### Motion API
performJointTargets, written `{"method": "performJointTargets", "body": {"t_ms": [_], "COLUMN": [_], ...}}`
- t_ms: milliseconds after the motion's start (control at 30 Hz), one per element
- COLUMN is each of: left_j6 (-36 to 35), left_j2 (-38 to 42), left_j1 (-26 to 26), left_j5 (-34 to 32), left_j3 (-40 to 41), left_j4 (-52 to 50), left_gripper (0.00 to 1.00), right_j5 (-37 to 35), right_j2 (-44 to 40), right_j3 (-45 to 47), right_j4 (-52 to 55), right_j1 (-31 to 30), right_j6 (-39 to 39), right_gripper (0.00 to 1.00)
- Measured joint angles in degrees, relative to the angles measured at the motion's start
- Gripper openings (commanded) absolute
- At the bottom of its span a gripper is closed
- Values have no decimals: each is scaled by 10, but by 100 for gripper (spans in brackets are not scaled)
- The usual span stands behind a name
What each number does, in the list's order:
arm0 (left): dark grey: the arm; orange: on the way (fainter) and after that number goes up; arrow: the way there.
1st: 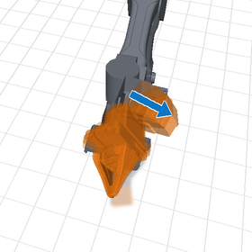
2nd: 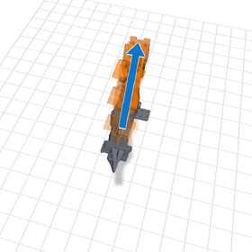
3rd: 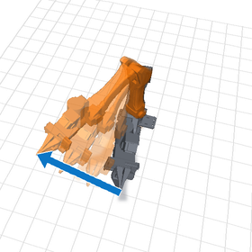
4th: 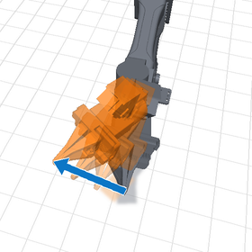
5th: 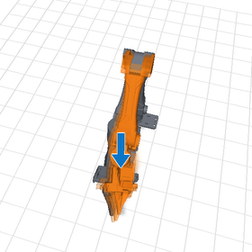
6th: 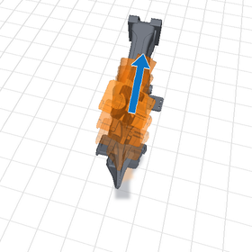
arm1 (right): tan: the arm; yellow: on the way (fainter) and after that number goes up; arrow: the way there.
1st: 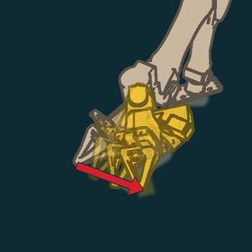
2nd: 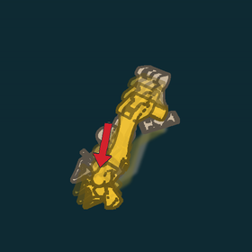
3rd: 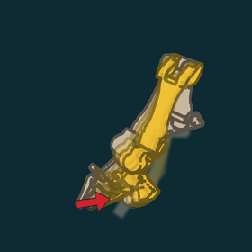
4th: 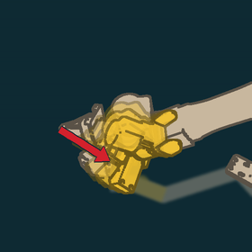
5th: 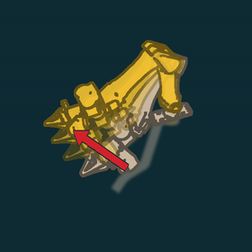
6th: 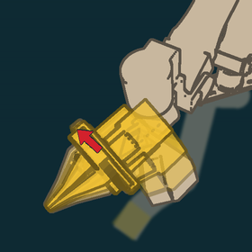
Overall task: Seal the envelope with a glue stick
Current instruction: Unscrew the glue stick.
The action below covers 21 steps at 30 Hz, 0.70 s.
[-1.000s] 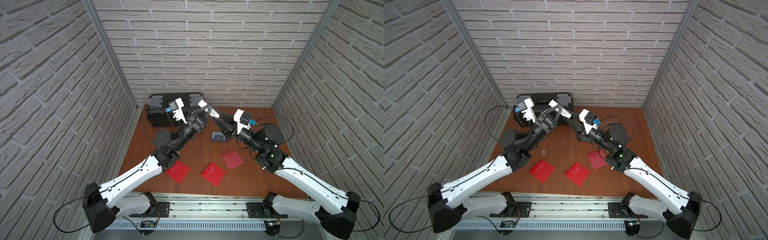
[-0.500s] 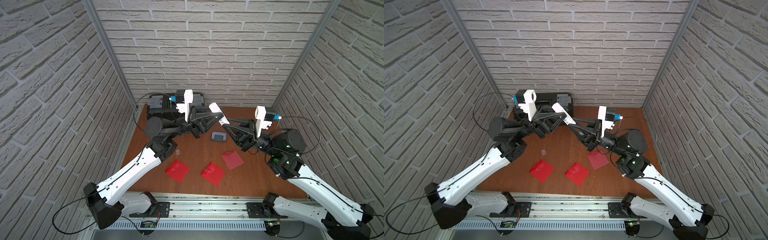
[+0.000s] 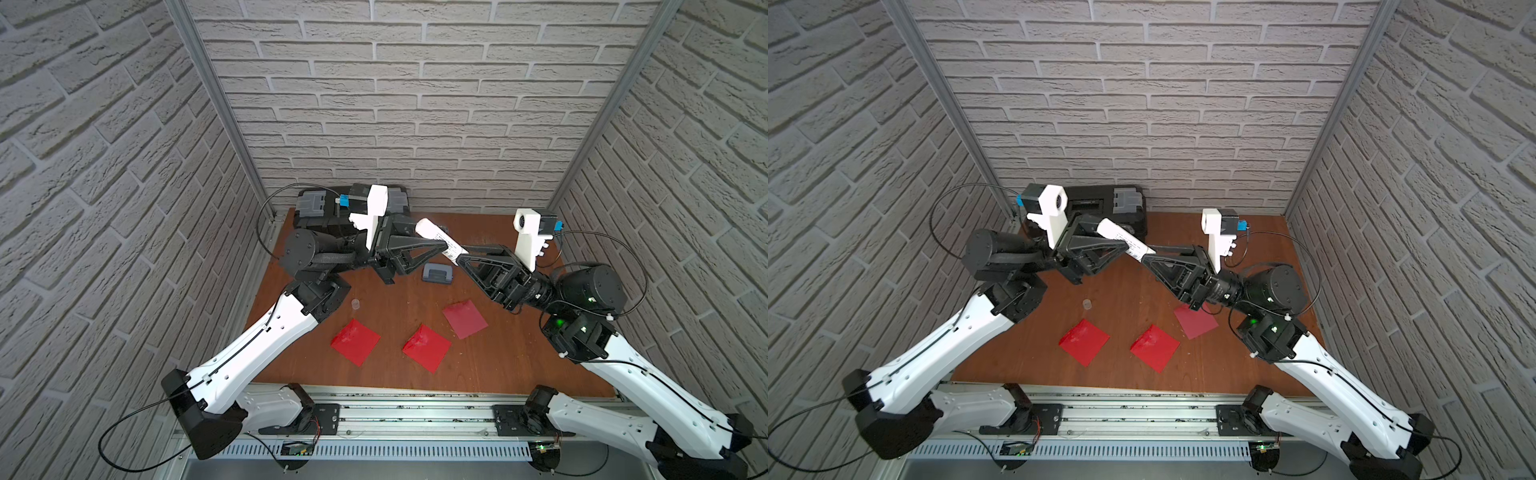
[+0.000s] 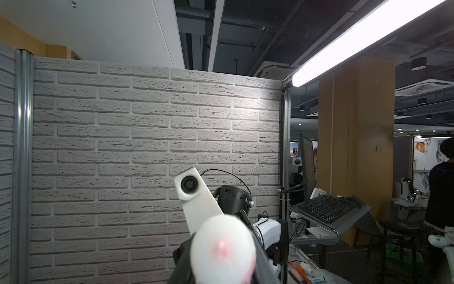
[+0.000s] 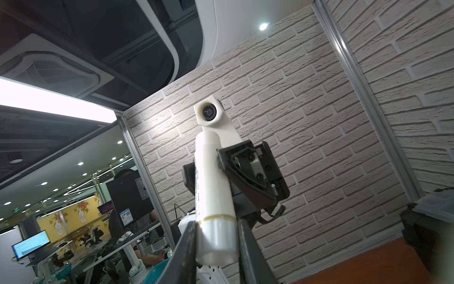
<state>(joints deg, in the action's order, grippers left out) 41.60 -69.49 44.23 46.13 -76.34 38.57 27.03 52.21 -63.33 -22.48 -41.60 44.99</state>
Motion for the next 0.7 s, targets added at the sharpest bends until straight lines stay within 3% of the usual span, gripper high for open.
{"method": "performJointTargets", "body": {"t_ms": [67, 300, 467, 700], "left_j6": [5, 52, 84, 103], "left_j2": [5, 26, 35, 45], "left_j1": [3, -2, -2, -2], "left_j5": [-30, -182, -233, -266], "left_j3": [15, 67, 72, 76], "left_j4": [-9, 5, 3, -9], "left_gripper": [0, 0, 0, 0], "right_j5": [-35, -129, -120, -66], "right_j2": [-11, -32, -17, 45], "right_j3": [0, 0, 0, -11], "right_j4": [28, 48, 19, 14], "right_j1": [0, 0, 0, 0], "right_j6": [-29, -205, -364, -523], "right_gripper": [36, 50, 60, 60]}}
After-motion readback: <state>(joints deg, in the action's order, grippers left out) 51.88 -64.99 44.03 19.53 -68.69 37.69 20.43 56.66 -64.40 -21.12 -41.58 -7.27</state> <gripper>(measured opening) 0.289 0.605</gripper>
